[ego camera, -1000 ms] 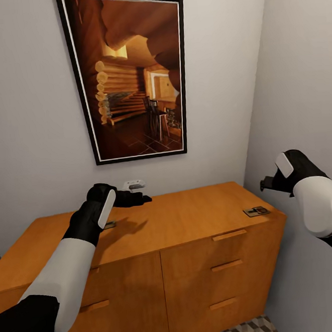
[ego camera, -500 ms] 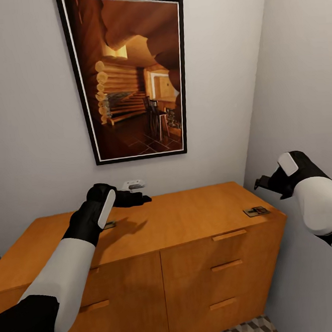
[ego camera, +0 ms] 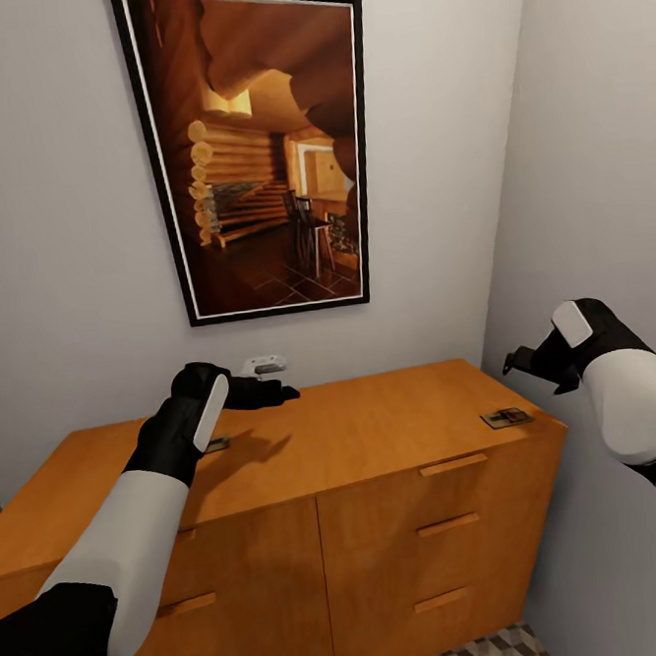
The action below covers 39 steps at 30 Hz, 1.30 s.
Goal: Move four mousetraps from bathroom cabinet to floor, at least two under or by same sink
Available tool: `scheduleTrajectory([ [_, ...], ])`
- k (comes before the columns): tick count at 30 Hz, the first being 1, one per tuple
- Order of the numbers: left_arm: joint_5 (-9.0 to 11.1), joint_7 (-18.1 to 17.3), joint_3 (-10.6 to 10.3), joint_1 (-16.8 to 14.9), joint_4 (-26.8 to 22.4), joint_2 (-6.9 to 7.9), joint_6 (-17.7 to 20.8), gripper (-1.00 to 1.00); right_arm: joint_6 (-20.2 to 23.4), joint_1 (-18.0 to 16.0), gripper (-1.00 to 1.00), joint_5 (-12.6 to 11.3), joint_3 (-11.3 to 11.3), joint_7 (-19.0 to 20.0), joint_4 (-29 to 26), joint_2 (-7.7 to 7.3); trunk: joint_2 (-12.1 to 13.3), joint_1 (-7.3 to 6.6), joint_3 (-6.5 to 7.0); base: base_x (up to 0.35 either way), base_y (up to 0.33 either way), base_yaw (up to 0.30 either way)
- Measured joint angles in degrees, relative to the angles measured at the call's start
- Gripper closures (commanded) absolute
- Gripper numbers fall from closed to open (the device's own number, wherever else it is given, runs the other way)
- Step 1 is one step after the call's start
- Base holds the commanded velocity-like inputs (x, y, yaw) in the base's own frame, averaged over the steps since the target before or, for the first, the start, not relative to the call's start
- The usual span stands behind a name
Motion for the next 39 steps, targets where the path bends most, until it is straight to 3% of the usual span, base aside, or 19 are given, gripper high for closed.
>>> scheduleTrajectory([
  [39, 0.04, 0.02, 0.06, 0.00, 0.12, -0.01, 0.00, -1.00, 0.00, 0.01, -1.00, 0.74, 0.34, 0.06, 0.13, -0.02, 0.00, 0.00, 0.00, 0.000, 0.000, 0.000],
])
